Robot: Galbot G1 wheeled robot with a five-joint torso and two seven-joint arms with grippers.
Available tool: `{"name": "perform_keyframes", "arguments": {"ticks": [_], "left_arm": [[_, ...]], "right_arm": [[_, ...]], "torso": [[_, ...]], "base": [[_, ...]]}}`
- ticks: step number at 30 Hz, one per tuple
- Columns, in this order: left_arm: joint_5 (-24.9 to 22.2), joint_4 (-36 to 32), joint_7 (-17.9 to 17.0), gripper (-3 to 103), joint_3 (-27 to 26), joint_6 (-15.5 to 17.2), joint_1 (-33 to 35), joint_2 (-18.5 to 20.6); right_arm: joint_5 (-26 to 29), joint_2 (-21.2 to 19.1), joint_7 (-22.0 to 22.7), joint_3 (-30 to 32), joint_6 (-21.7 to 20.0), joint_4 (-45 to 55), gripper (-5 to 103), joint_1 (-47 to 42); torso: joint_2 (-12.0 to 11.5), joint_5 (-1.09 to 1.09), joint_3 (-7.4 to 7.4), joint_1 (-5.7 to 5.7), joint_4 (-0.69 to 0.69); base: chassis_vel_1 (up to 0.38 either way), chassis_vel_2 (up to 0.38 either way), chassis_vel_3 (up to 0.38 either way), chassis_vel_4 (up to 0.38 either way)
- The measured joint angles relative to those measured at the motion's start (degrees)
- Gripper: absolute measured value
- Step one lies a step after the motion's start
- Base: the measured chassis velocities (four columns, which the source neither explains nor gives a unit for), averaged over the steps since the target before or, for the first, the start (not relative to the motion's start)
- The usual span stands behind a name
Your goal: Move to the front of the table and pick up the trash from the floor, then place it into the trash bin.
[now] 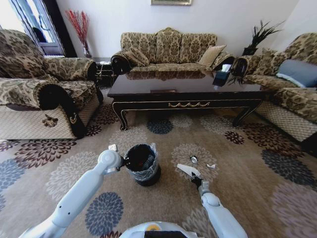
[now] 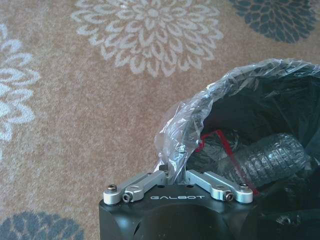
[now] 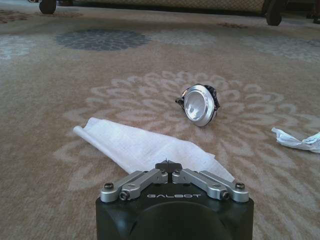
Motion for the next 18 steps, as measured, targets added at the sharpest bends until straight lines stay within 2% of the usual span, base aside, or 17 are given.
{"name": "perform_keyframes", "arguments": {"ticks": [4, 5, 7, 10, 11, 13, 17, 18], "left_arm": [[0.1, 0.0, 0.0, 0, -0.1, 0.1, 0.3, 0.0], [0.2, 0.0, 0.1, 0, -0.1, 0.1, 0.3, 0.0], [0.2, 0.0, 0.2, 0, 0.0, 0.1, 0.0, -0.2], [0.2, 0.0, 0.2, 0, 0.1, 0.1, -0.1, -0.3], [0.2, 0.0, 0.2, 0, 0.2, 0.1, -0.1, -0.4], [0.2, 0.0, 0.2, 0, 0.2, 0.1, -0.1, -0.4], [0.1, -0.1, 0.2, 0, 0.2, 0.1, 0.1, -0.2], [0.1, -0.1, 0.2, 0, 0.1, 0.1, 0.1, -0.1]], "right_arm": [[0.0, 0.0, 0.8, 0.4, 0.6, 0.8, 0, -0.3], [0.2, 0.0, 0.9, 0.8, 1.0, 1.0, -3, -0.4], [-0.1, 0.0, 0.6, 1.0, 1.4, 0.7, 8, -0.2], [-0.5, 0.0, 0.5, 1.0, 1.4, 0.2, 13, 0.1], [-0.9, 0.1, 0.5, 1.0, 1.4, -0.7, 24, 0.7], [-1.3, 0.2, 0.4, 1.0, 1.4, -1.5, 24, 1.0], [-2.3, 0.9, 0.0, 0.9, 1.4, -4.1, 45, 2.3], [-2.7, 1.0, -0.1, 0.8, 1.3, -4.8, 45, 2.6]], "torso": [[0.0, 0.0, 0.0, 0.0, 0.0], [0.0, 0.0, 0.0, 0.0, 0.0], [0.0, 0.0, 0.0, 0.0, -0.01], [0.0, 0.0, 0.0, 0.0, -0.01], [0.0, -0.01, 0.0, 0.0, -0.01], [0.0, 0.0, 0.0, 0.0, -0.01], [0.0, 0.0, 0.0, 0.0, 0.0], [0.0, 0.0, 0.0, 0.0, 0.0]], "base": [[0.0, 0.0, 0.0, 0.0], [0.0, 0.0, 0.0, 0.0], [0.0, 0.0, 0.0, 0.0], [0.0, 0.0, 0.0, 0.0], [0.0, 0.0, 0.0, 0.0], [0.0, 0.0, 0.0, 0.0], [0.0, 0.0, 0.0, 0.0], [0.0, 0.0, 0.0, 0.0]]}}
